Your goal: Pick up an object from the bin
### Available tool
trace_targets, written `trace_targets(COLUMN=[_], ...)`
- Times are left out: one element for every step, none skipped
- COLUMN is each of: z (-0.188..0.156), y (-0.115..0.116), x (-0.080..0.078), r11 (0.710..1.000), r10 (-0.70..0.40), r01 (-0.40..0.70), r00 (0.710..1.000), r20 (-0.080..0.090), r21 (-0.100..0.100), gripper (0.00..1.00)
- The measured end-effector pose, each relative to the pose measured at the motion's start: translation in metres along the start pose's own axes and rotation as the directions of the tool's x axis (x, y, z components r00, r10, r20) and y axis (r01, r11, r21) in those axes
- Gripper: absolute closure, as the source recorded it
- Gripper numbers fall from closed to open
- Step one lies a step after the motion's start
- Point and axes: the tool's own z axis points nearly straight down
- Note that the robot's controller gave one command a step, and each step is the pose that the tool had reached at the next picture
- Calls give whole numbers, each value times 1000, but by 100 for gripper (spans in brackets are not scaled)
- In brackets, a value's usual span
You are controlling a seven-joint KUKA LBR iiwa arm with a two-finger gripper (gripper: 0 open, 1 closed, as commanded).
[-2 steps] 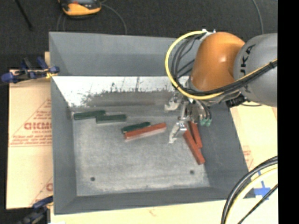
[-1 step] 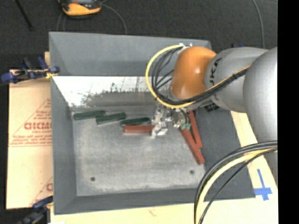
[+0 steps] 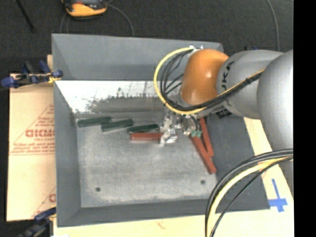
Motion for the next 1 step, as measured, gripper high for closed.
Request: trace_targets(z=[-134], y=[2], x=[-10], r11=[1000], r10=[-24], r01=[24], r00=[1000], r20=[-1], r21=[1], gripper=[100])
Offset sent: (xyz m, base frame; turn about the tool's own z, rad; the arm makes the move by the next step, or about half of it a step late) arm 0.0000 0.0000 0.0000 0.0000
